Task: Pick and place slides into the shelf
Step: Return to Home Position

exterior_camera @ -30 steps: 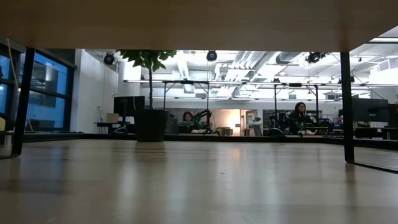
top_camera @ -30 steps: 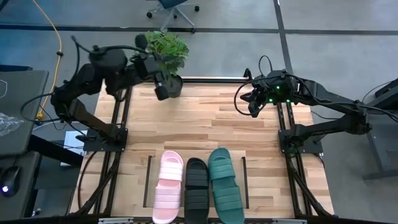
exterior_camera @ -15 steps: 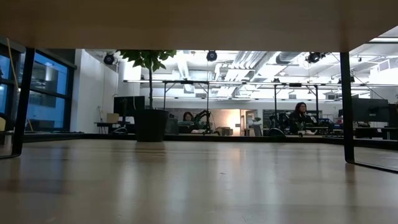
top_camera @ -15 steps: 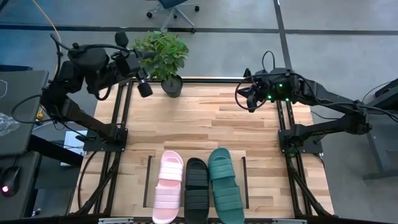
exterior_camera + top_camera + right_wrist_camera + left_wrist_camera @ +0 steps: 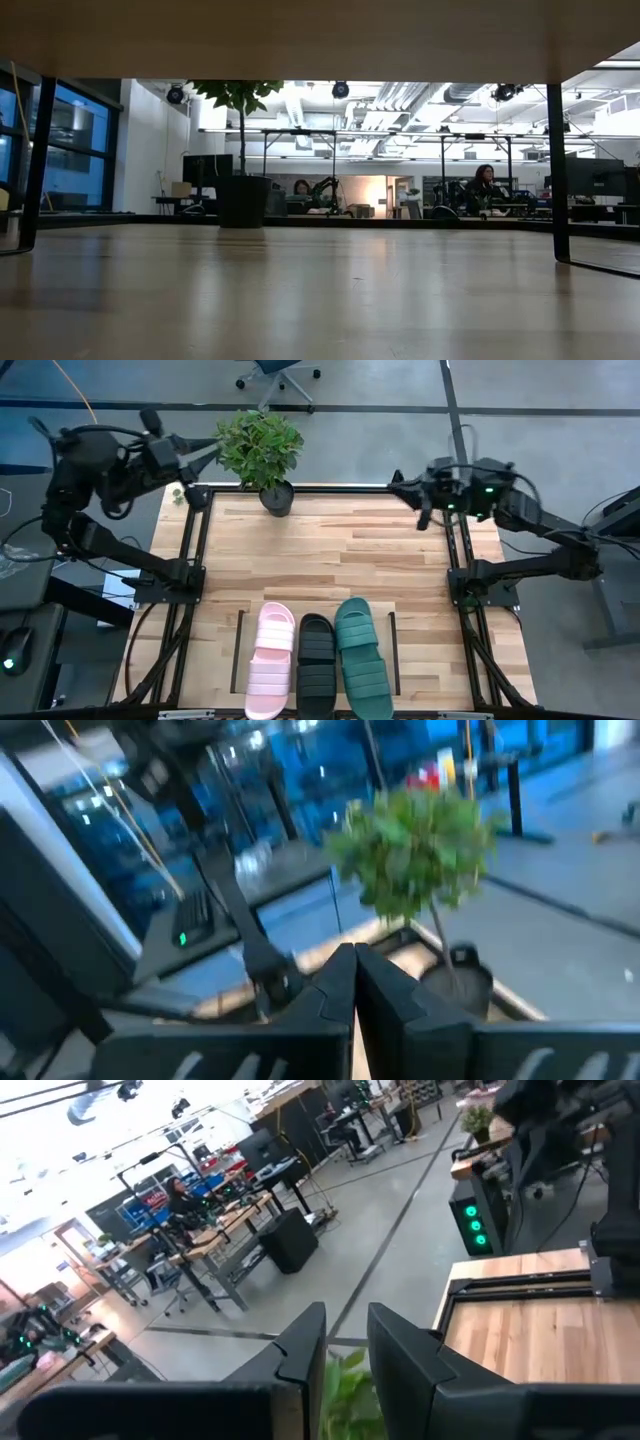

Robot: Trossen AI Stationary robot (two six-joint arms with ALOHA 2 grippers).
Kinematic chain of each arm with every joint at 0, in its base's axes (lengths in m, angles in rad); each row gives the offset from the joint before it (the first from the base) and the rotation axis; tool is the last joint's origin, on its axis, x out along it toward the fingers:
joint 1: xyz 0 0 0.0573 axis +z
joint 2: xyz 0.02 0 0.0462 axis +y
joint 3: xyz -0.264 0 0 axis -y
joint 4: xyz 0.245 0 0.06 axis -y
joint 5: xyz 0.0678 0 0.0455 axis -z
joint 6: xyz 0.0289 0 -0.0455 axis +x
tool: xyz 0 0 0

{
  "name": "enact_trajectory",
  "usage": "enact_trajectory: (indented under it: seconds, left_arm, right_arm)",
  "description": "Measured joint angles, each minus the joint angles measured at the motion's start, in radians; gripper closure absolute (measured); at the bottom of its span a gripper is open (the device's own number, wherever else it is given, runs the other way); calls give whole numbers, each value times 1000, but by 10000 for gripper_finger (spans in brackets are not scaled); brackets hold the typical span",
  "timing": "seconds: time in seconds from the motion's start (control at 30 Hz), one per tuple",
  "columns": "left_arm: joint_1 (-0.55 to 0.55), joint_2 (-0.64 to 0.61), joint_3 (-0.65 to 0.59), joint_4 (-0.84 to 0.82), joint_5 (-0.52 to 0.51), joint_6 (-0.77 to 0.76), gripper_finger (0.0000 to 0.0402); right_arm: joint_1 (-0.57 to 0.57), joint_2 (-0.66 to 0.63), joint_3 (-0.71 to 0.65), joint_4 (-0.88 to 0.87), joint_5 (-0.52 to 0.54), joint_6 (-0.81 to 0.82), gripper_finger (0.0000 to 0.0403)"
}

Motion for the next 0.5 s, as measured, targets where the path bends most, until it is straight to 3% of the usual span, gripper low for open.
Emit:
enact_trajectory:
  seconds: [0.2,0.5]
  left_arm:
    - [0,-145,-203,29,-23,-46,335]
    - [0,-423,-714,343,4,-111,335]
  right_arm:
    - [-46,-102,0,46,-1,-17,403]
    - [-103,-225,0,62,9,-19,403]
